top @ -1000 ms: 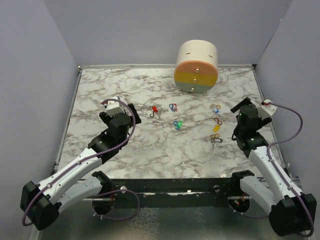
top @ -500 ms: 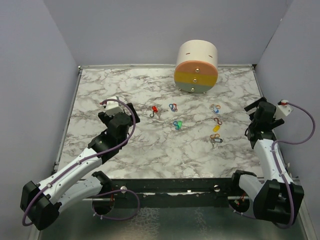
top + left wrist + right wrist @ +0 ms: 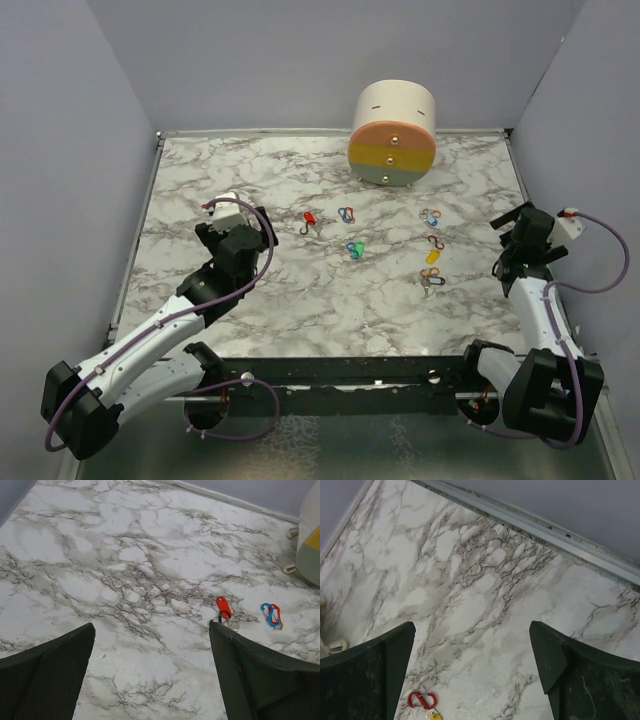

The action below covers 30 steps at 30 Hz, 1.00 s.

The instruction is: Put the keys on the keyring

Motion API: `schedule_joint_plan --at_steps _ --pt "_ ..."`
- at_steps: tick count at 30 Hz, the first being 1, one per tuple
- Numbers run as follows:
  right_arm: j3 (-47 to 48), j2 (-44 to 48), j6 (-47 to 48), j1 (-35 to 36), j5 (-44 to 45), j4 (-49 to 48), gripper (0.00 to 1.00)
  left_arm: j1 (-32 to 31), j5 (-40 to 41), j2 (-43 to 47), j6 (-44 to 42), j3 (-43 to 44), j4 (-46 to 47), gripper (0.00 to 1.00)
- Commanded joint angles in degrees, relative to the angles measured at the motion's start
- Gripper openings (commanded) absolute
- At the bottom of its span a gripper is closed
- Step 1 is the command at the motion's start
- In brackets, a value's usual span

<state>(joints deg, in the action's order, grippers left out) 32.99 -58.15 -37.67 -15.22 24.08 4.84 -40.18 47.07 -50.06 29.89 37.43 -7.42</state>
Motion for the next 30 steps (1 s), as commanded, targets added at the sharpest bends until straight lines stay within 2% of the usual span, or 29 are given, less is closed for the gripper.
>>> schedule_joint_plan --at_steps 1,6,10,13,30 --pt "-2.2 0.2 1.4 -0.4 -1.0 -1.8 0.99 0.3 1.1 -0.9 -3.6 0.8 0.6 0.99" --pt "-7.2 5.7 5.1 -0.4 0.2 -8.2 1.00 0.3 0.0 -2.8 -6.6 1.7 1.7 0.99" --pt "-11.9 9.0 8.9 -0.4 -2.2 -15.6 1.00 0.3 -1.5 -4.7 -8.8 2.2 2.4 0.99" --pt "-13.4 10.2 10.5 -0.4 -2.7 -17.7 1.00 0.4 -1.9 -6.1 -9.5 2.5 2.6 0.99" --pt "-13.2 10.0 8.7 -0.4 -2.8 -16.9 1.00 0.5 -0.6 -4.1 -9.6 -0.2 5.8 0.99"
